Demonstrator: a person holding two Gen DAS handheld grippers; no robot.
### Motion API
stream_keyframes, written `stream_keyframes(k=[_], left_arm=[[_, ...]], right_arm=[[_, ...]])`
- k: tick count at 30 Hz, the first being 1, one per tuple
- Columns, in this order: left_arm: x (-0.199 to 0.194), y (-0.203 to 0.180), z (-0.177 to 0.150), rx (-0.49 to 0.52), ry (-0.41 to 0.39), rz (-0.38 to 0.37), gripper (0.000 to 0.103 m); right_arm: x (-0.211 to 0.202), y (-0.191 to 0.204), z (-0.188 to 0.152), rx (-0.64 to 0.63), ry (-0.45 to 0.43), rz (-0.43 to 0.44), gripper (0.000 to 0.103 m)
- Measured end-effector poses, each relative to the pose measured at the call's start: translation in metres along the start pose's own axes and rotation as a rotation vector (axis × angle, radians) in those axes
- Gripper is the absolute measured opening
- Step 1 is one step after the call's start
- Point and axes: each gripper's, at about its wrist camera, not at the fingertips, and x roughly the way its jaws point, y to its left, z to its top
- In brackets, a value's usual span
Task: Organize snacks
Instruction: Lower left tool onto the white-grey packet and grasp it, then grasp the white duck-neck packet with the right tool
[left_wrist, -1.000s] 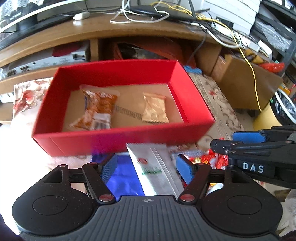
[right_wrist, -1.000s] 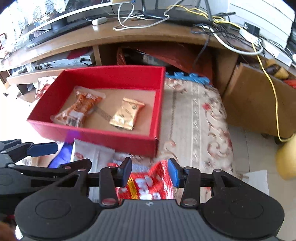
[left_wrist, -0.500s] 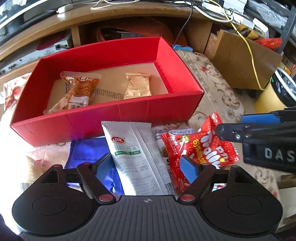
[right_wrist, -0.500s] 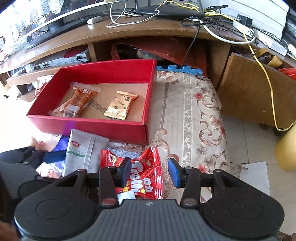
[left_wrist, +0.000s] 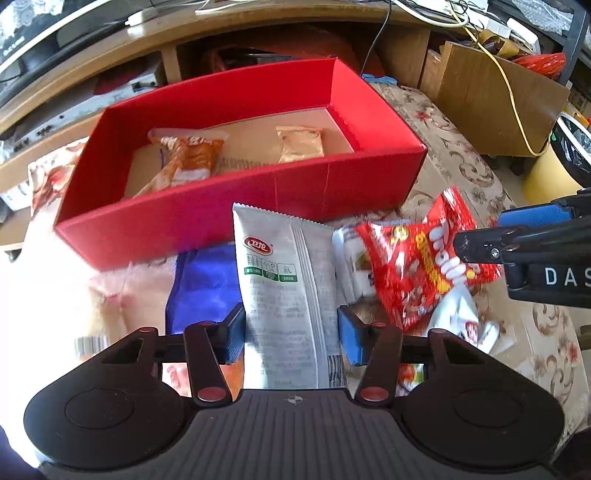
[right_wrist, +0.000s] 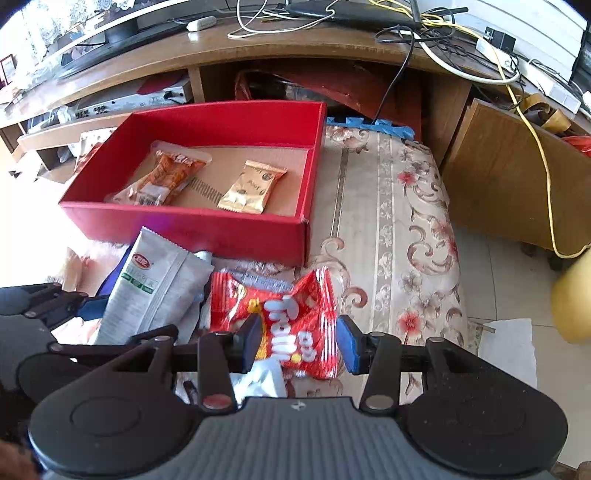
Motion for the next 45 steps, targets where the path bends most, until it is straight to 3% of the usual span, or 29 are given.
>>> stream_keyframes(k=[6, 10, 14, 19, 22, 26, 29, 34, 39, 45], left_arm=[[-0.010, 0.005, -0.016, 0.006, 0.020, -0.009, 0.057], [-0.017, 0.004, -0.021, -0.006, 0.011, -0.028, 0.061], [-0.014, -0.002, -0.016, 0.012, -0.011, 0.009, 0.085], [0.000, -0.009, -0.019, 0.048, 0.012, 0.032, 0.088], [0.001, -0.012, -0.022, 0.076, 0.001, 0.066, 0.082], [-0.007, -0.008, -0.023, 0.093, -0.008, 0.057, 0.058], [-0.012, 0.001, -0.025, 0.068, -0.003, 0.021, 0.053], [-0.018, 0.013, -0.029, 0.027, 0.002, -0.021, 0.052], [-0.020, 0.019, -0.031, -0.006, 0.002, -0.047, 0.053], [-0.020, 0.020, -0.032, -0.008, 0.000, -0.060, 0.055]], right_arm=[[-0.006, -0.001, -0.019, 0.006, 0.020, 0.003, 0.042], [-0.007, -0.004, -0.029, 0.020, 0.036, 0.013, 0.042], [-0.008, -0.005, -0.036, 0.031, 0.051, 0.013, 0.043], [-0.007, -0.010, -0.039, 0.071, 0.067, 0.024, 0.047], [-0.004, -0.011, -0.041, 0.095, 0.086, 0.034, 0.048], [-0.006, -0.013, -0.050, 0.140, 0.107, 0.060, 0.048], [-0.005, -0.013, -0.056, 0.199, 0.136, 0.110, 0.048], [0.008, -0.008, -0.057, 0.286, 0.173, 0.136, 0.048], [0.023, -0.011, -0.050, 0.462, 0.188, 0.194, 0.048], [0.038, 0.008, -0.042, 0.461, 0.175, 0.146, 0.053]])
